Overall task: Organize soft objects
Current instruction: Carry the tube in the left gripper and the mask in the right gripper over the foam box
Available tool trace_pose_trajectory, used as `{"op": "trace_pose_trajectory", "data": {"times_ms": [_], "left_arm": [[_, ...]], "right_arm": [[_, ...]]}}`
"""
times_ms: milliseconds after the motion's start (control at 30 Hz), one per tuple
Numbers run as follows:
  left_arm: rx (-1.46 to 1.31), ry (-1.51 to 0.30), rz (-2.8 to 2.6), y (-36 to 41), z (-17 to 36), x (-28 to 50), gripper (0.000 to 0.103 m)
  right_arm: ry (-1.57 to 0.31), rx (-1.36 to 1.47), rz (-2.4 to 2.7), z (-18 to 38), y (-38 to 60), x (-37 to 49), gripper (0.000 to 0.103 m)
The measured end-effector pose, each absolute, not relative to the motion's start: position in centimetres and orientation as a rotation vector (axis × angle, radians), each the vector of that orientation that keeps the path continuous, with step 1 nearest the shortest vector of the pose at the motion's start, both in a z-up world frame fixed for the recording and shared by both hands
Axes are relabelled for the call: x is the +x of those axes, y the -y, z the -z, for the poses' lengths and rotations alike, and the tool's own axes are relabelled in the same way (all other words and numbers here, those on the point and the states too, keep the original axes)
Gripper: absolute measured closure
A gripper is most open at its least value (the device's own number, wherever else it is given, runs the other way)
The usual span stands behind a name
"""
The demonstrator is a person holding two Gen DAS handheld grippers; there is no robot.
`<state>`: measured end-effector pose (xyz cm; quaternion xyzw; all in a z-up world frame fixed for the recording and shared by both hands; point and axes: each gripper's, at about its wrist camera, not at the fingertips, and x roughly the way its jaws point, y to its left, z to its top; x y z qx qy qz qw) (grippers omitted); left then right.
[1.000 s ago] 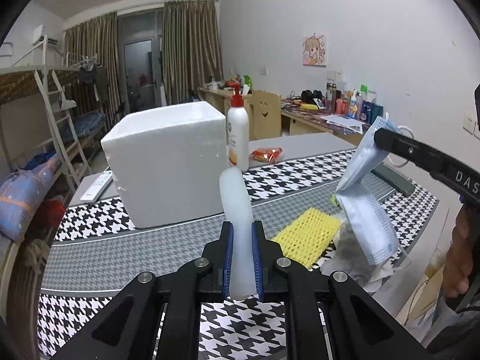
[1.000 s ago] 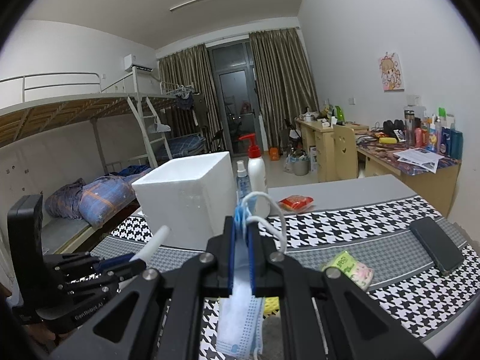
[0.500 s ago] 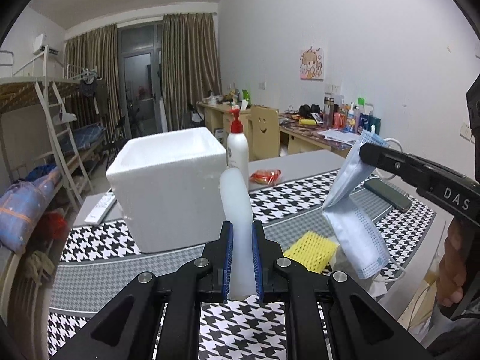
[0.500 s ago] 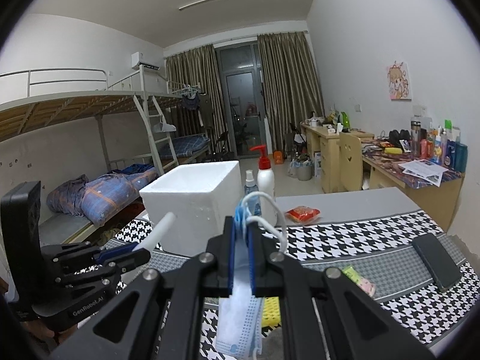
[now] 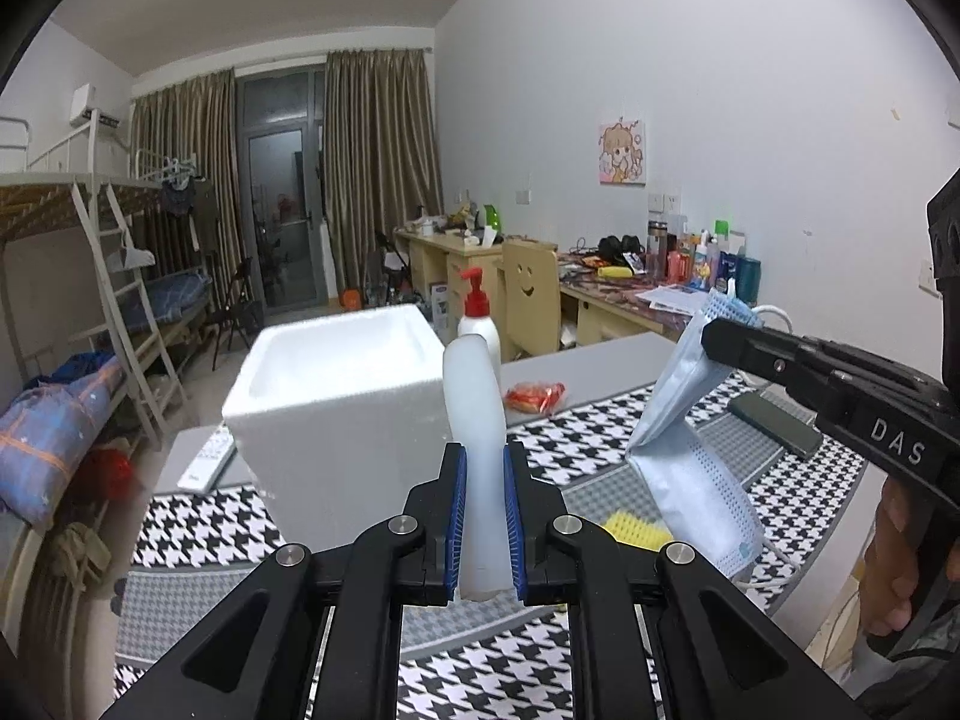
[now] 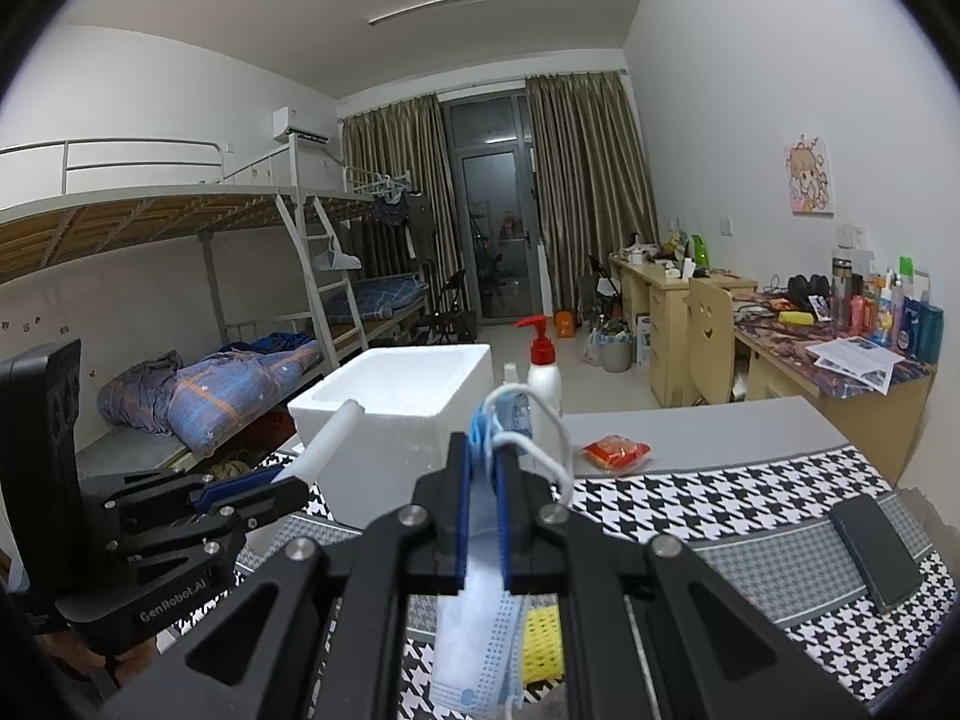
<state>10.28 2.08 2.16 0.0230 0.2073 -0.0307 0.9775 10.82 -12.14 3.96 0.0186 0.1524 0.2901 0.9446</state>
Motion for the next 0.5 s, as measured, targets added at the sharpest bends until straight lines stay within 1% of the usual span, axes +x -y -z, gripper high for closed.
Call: {"op": "trace_pose_trajectory", "data": {"times_ms": [500], "left_arm": [[0.053,-0.381,0.047,-2.0,-4.8,12.4,0.089]], "right_arm": [[-0.293,0.020,-0.595,-6.1,11.0,12.5,0.093]]}}
